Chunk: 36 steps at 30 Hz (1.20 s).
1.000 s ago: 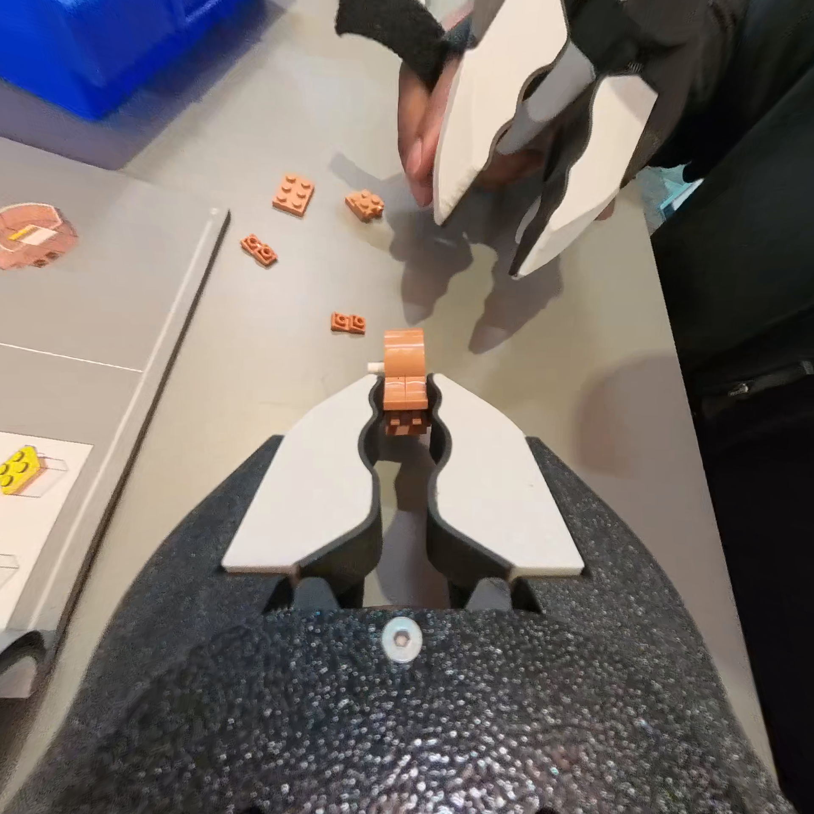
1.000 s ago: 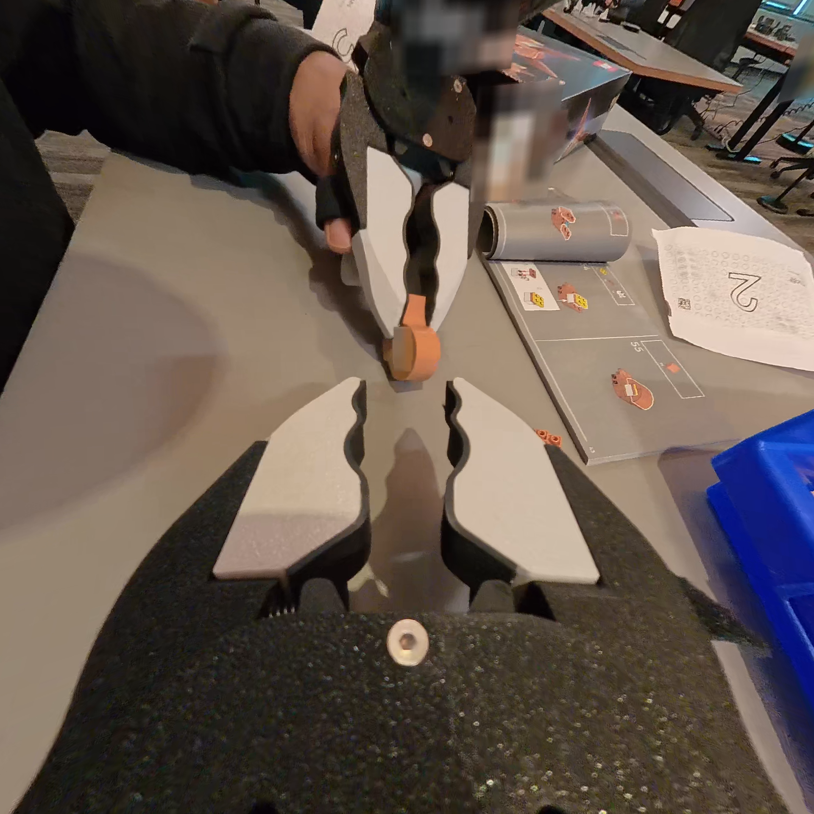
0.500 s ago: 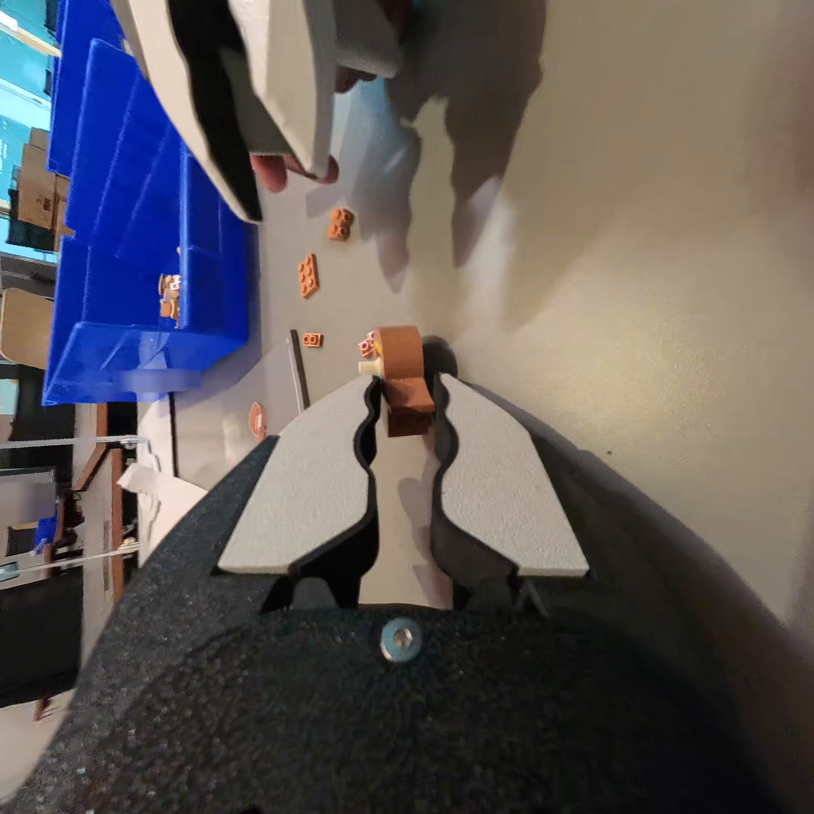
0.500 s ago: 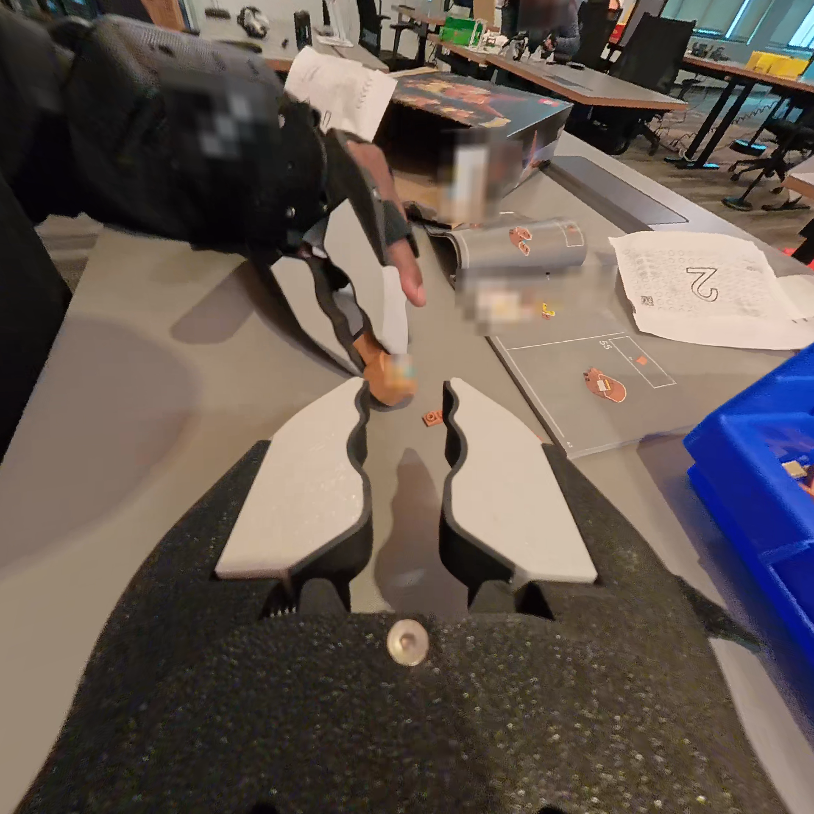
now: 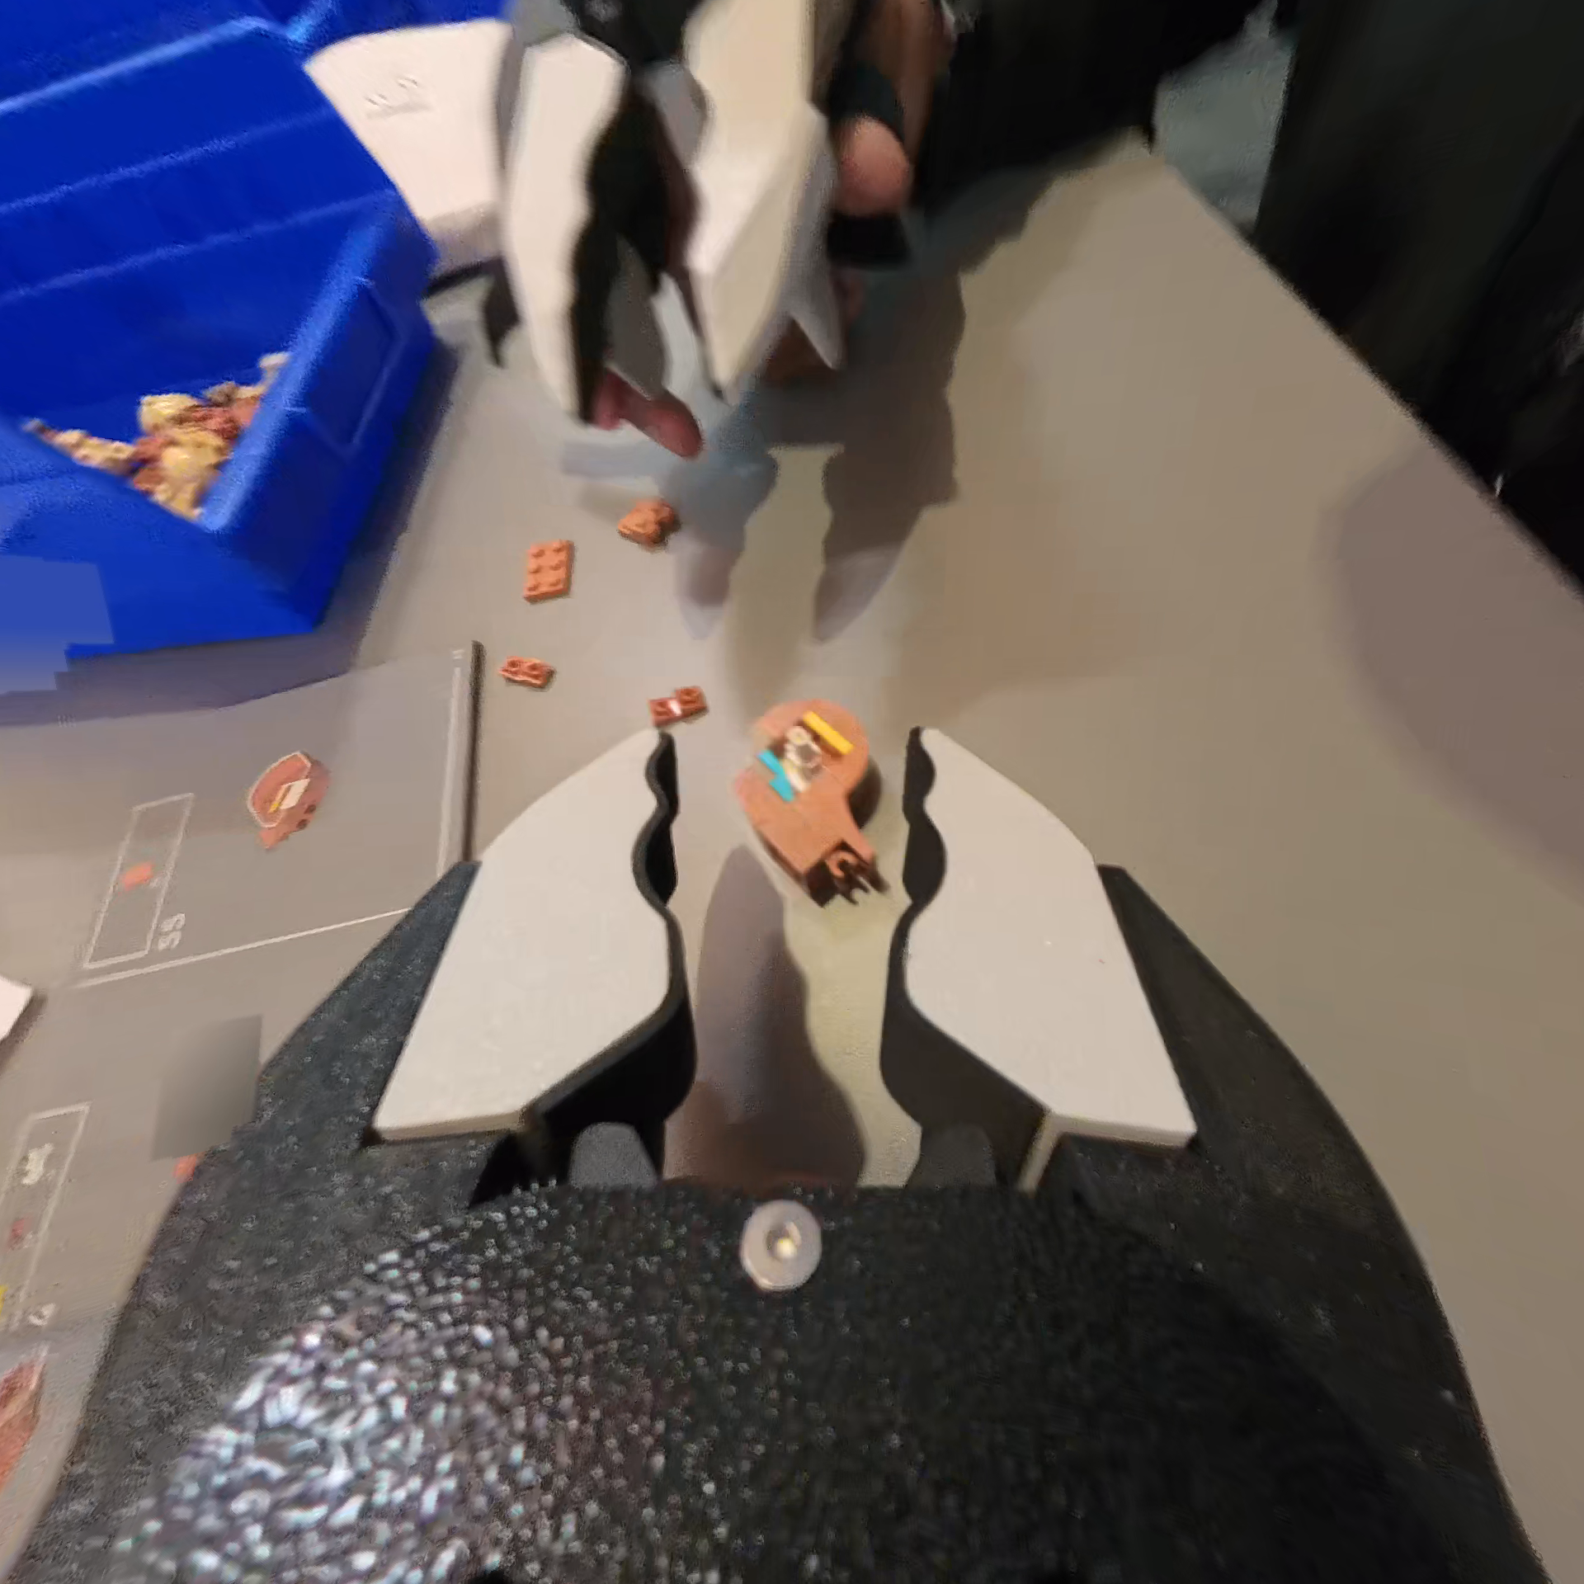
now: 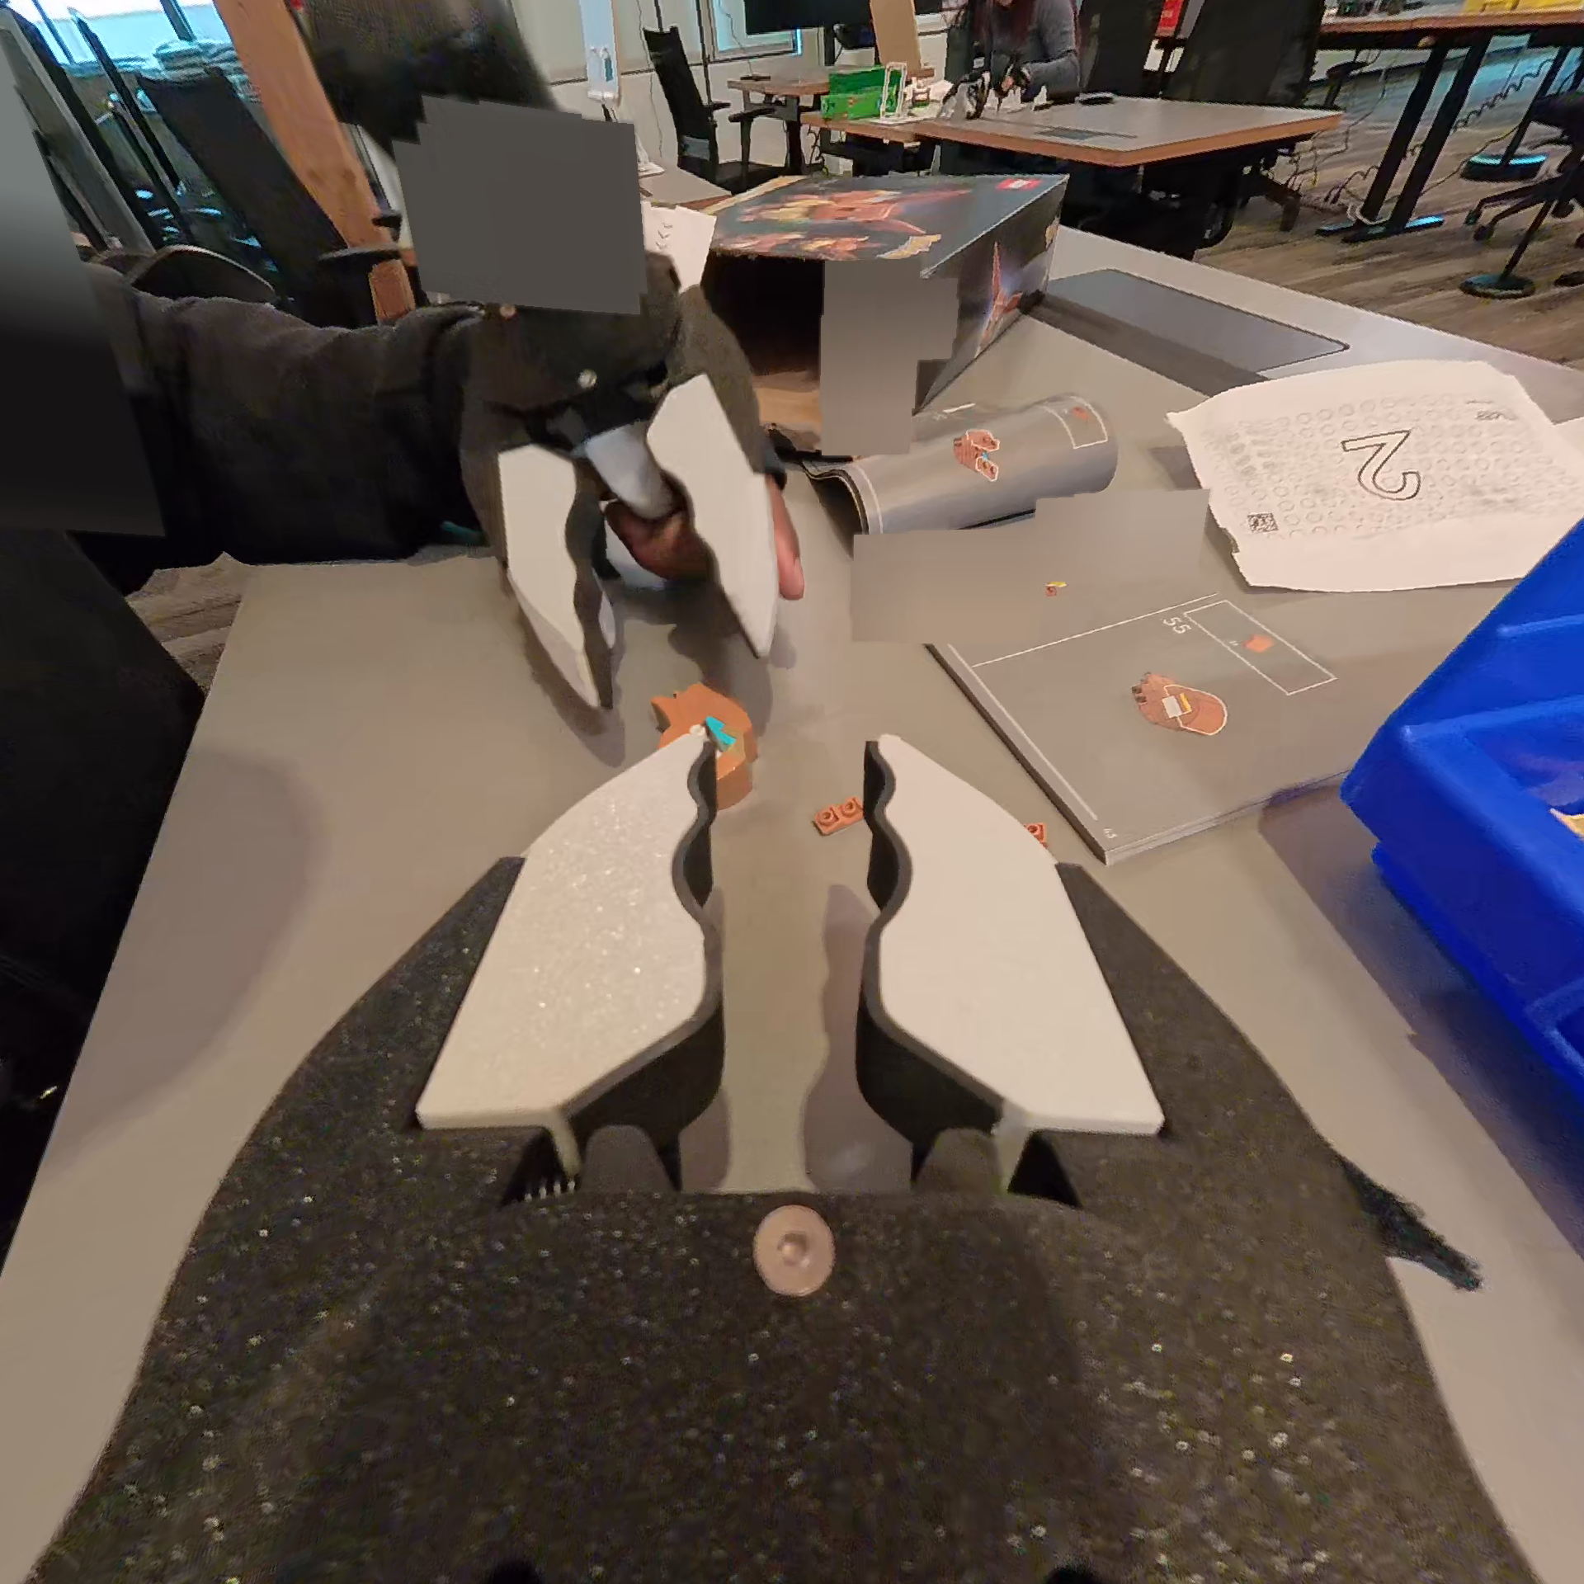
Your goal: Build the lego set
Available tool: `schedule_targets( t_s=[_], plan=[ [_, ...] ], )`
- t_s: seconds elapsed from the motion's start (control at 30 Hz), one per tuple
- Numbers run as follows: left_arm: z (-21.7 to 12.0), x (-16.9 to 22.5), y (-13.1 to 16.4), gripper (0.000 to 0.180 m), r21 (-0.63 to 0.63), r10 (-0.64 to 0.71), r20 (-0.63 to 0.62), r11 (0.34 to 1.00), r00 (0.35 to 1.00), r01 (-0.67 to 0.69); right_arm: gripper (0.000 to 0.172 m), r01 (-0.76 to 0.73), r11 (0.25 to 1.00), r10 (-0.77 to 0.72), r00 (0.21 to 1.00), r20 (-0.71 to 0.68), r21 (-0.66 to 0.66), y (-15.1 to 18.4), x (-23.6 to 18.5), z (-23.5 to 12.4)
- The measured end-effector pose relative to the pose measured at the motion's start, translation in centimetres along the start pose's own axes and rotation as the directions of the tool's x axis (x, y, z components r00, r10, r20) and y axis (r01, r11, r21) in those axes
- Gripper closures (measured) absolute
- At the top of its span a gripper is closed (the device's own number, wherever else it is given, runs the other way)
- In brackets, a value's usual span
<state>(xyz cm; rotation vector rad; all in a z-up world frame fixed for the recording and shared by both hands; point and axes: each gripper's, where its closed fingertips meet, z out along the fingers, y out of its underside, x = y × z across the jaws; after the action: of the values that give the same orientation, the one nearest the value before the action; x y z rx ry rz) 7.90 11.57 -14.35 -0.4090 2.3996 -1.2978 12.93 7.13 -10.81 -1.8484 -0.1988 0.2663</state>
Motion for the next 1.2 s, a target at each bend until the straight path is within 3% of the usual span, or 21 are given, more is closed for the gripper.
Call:
schedule_targets(
  t_s=[0.13, 0.33, 0.57, 0.63, 0.77, 0.87, 1.03, 1.1, 1.2],
  plan=[
    [-1.9, -3.8, -1.1, 0.133, 0.107, -0.179, 0.115, 0.980, 0.977, 0.167, 0.135, -0.042, 0.999, 0.041, 0.999, 0.010, 0.014, -0.2, 0.2, -0.1],
    [-4.5, -9.5, -0.5, 0.133, 0.190, -0.298, 0.384, 0.952, 0.874, 0.240, 0.113, 0.001, 0.998, 0.002, 0.998, -0.055, 0.057, -1.7, 1.7, -1.3],
    [-4.7, -13.1, -1.2, 0.145, 0.192, -0.329, 0.520, 0.944, 0.788, 0.268, 0.162, 0.049, 0.987, -0.013, 0.974, -0.224, 0.155, -3.6, 5.8, -2.8],
    [-4.5, -13.9, -1.7, 0.151, 0.207, -0.339, 0.535, 0.941, 0.774, 0.269, 0.170, 0.050, 0.986, -0.009, 0.969, -0.245, 0.158, -3.4, 6.6, -2.7],
    [-4.1, -14.9, -2.7, 0.162, 0.216, -0.311, 0.580, 0.950, 0.753, 0.227, 0.172, 0.080, 0.982, -0.037, 0.971, -0.238, 0.173, -3.3, 7.0, -2.0],
    [-2.7, -14.4, -2.2, 0.164, 0.131, -0.232, 0.604, 0.973, 0.762, 0.192, 0.172, 0.097, 0.981, -0.057, 0.972, -0.228, 0.167, -3.0, 7.0, -1.7],
    [1.1, -11.7, 0.2, 0.162, -0.208, 0.032, 0.542, 0.973, 0.839, 0.098, 0.172, 0.074, 0.978, -0.038, 0.982, -0.184, 0.193, -2.7, 6.7, -1.8],
    [2.4, -11.2, 1.2, 0.159, -0.317, 0.066, 0.491, 0.943, 0.869, 0.107, 0.172, 0.042, 0.980, -0.010, 0.987, -0.161, 0.197, -2.7, 6.9, -1.8],
    [3.8, -11.2, 1.9, 0.153, -0.368, 0.016, 0.428, 0.916, 0.904, 0.158, 0.172, -0.022, 0.977, 0.048, 0.992, -0.119, 0.210, -2.7, 7.2, -1.9]
  ],
)
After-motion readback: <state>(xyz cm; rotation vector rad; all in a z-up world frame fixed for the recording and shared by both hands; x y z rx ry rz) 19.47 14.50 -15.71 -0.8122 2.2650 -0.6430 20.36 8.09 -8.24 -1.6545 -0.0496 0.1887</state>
